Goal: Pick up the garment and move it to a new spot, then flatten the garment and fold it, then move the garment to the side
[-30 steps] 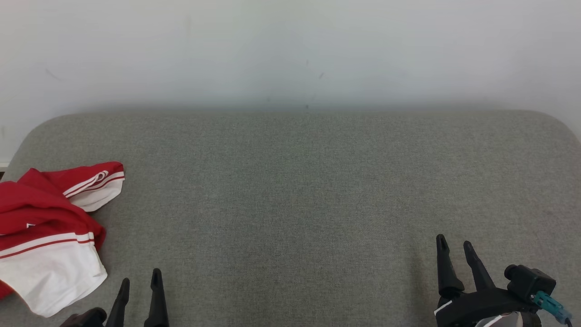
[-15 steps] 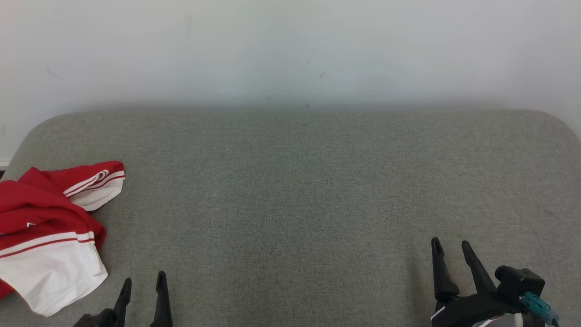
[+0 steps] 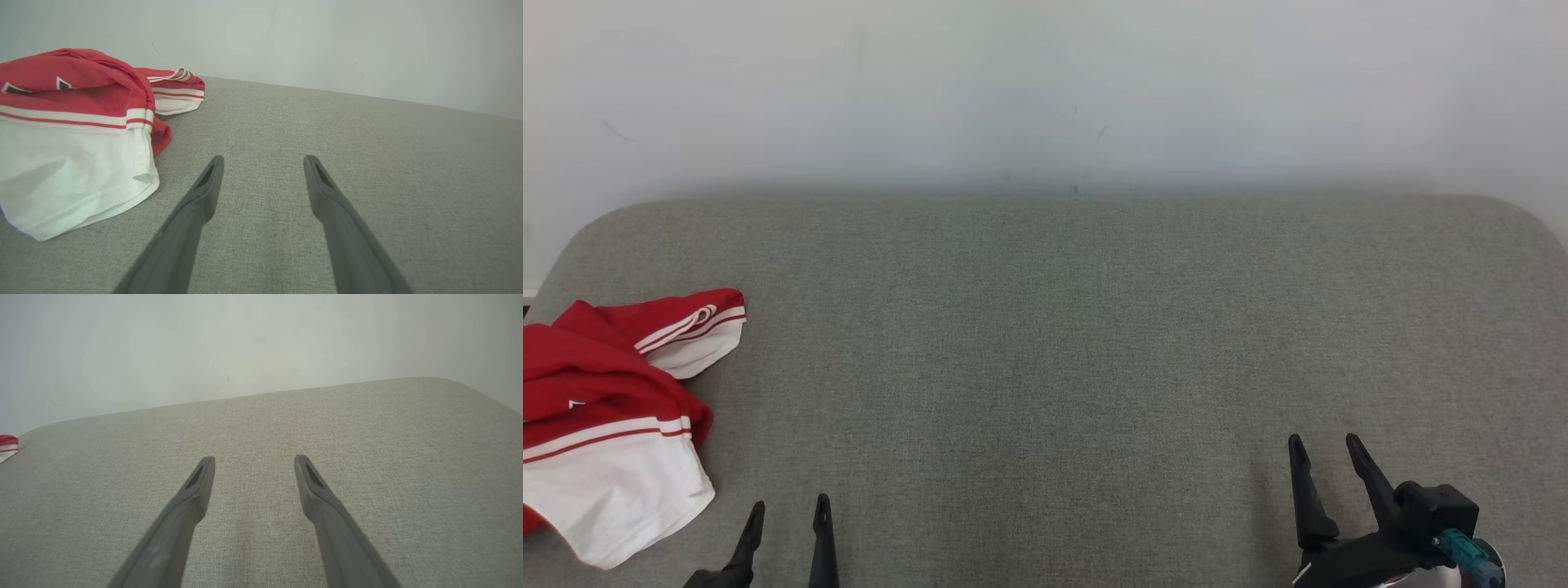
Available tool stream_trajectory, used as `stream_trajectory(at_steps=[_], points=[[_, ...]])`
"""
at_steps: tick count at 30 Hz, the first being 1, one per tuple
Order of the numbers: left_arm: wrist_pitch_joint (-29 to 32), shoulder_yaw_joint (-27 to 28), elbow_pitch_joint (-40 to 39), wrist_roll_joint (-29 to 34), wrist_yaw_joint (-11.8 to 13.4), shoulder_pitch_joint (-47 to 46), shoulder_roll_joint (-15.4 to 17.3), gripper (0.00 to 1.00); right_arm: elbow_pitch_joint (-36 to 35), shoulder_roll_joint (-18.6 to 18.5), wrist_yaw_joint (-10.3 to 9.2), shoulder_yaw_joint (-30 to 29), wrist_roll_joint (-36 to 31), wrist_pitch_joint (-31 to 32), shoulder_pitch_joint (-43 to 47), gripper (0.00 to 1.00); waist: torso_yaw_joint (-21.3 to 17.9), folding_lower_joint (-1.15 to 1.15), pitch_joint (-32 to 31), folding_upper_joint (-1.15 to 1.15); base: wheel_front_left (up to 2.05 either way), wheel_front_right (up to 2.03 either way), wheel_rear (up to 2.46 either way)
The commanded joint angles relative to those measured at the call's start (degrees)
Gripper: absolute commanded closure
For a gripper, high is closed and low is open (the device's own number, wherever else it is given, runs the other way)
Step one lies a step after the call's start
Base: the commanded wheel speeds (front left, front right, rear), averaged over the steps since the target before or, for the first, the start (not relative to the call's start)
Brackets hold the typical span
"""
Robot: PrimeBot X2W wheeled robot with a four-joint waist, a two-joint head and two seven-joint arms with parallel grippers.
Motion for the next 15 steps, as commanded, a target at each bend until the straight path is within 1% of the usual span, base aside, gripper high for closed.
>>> stream_trajectory(at_steps=[1,10,15], points=[[-0.36,-0.1,-0.28,1.17,0.2,0.3,0.27,0.0,0.0,-0.29,0.18,0.14,-1.27,-0.48,-0.5,0.0,-0.01,0.0,-0.01,0.0,0.0,0.0,0.0],[-1.39,0.0,-0.05,4.83,0.23,0.73,0.2,0.0,0.27,-0.16,0.19,-0.48,-5.71,-1.48,-0.52,0.0,-0.12,0.0,0.02,0.0,0.0,0.0,0.0],[-1.97,0.22,-0.08,6.9,0.49,0.87,0.16,0.0,0.41,0.27,0.2,-2.23,-8.5,-2.0,-0.62,0.0,-0.22,0.0,0.08,0.0,0.0,0.0,0.0]])
